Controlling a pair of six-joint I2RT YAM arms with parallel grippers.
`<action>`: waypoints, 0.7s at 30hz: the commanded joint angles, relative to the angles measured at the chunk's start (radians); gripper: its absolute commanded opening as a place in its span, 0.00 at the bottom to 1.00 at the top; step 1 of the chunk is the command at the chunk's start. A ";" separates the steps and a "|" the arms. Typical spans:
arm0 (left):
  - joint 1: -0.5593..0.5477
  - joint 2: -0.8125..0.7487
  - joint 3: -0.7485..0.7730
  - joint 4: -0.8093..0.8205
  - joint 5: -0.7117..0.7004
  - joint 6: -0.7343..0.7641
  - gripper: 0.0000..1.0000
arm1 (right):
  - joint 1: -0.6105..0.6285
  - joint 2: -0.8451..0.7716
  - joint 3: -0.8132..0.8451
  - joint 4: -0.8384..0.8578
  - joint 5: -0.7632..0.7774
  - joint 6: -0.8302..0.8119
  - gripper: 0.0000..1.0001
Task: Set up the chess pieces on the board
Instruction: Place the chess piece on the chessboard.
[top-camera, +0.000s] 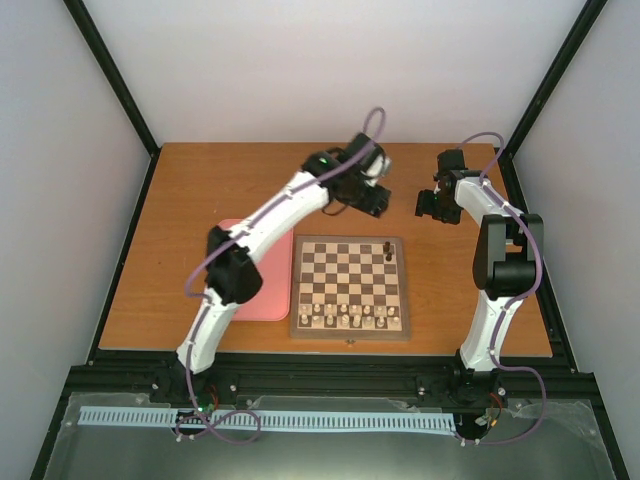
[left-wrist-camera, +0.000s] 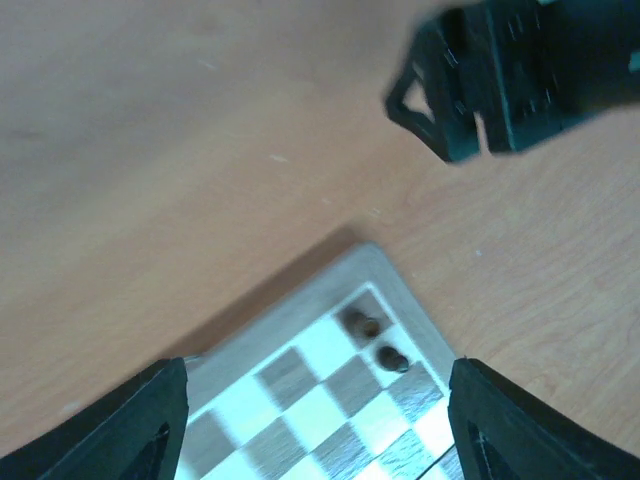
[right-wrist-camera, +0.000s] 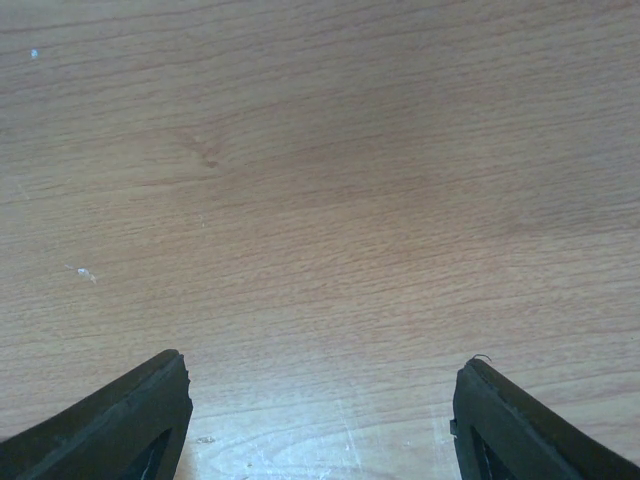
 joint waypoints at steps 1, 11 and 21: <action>0.115 -0.203 -0.081 -0.030 -0.113 0.038 0.74 | -0.009 0.008 -0.002 0.011 -0.017 0.001 0.72; 0.410 -0.574 -0.715 0.043 -0.211 -0.047 0.76 | 0.007 0.011 0.013 0.003 -0.017 0.000 0.72; 0.595 -0.609 -0.953 0.148 -0.220 -0.063 0.72 | 0.025 0.017 0.013 0.003 -0.023 -0.002 0.72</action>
